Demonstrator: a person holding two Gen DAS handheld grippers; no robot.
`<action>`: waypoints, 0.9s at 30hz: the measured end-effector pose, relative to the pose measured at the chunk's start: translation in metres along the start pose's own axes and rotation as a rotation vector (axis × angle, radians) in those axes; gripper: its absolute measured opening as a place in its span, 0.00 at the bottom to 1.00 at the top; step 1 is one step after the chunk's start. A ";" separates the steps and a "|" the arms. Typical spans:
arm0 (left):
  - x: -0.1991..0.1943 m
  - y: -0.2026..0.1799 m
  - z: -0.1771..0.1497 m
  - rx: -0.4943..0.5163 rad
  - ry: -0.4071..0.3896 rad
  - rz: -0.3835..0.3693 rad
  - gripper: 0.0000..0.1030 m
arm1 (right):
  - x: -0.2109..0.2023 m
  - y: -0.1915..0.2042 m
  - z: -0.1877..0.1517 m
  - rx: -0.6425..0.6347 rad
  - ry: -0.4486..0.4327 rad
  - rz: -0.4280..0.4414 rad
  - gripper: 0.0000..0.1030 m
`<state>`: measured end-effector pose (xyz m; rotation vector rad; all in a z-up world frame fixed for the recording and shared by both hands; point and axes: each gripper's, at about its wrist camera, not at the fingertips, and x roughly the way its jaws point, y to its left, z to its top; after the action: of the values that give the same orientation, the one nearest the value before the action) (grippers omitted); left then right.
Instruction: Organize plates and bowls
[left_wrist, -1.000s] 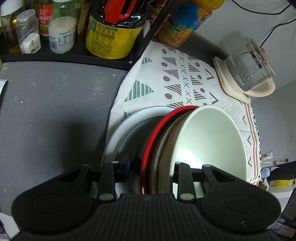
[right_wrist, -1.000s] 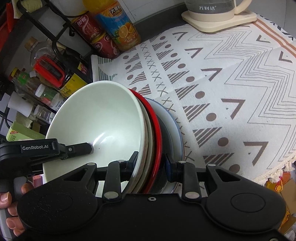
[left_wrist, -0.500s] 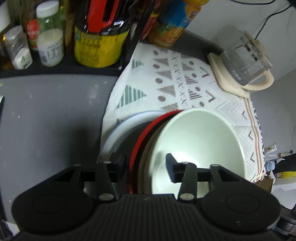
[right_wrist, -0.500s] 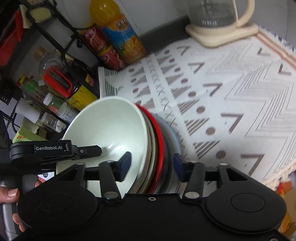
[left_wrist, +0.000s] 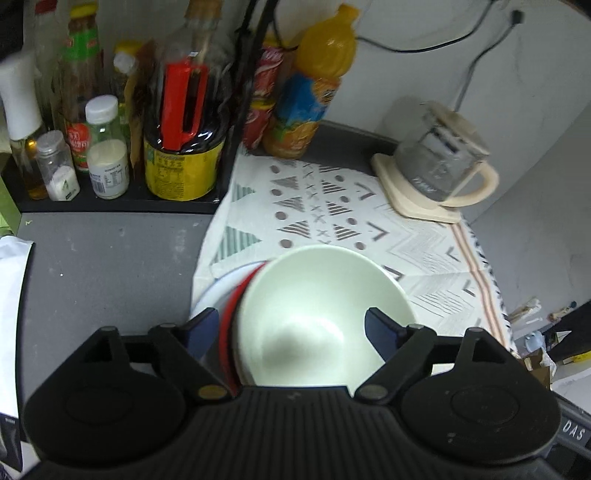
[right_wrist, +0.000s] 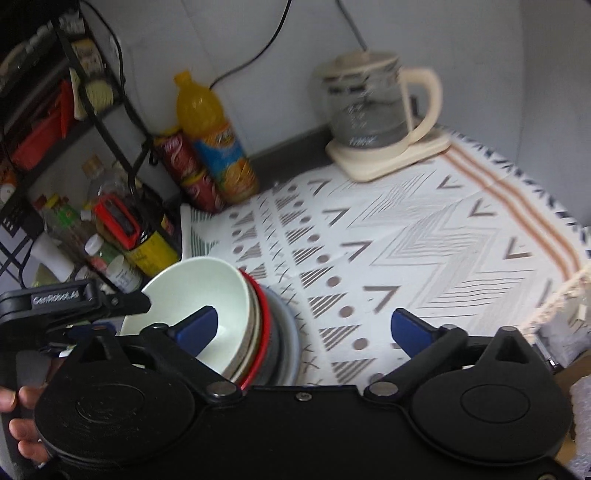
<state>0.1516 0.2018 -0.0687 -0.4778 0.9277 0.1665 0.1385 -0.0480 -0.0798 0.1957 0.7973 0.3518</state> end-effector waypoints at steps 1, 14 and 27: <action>-0.006 -0.004 -0.004 0.014 -0.008 -0.003 0.83 | -0.006 -0.003 -0.001 0.002 -0.010 -0.001 1.00; -0.068 -0.031 -0.055 0.103 -0.085 -0.003 0.86 | -0.082 -0.025 -0.033 0.025 -0.086 -0.065 1.00; -0.127 -0.045 -0.093 0.181 -0.176 -0.001 1.00 | -0.146 -0.015 -0.061 -0.031 -0.175 -0.092 1.00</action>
<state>0.0230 0.1273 0.0008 -0.2905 0.7622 0.1203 0.0038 -0.1154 -0.0292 0.1580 0.6259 0.2563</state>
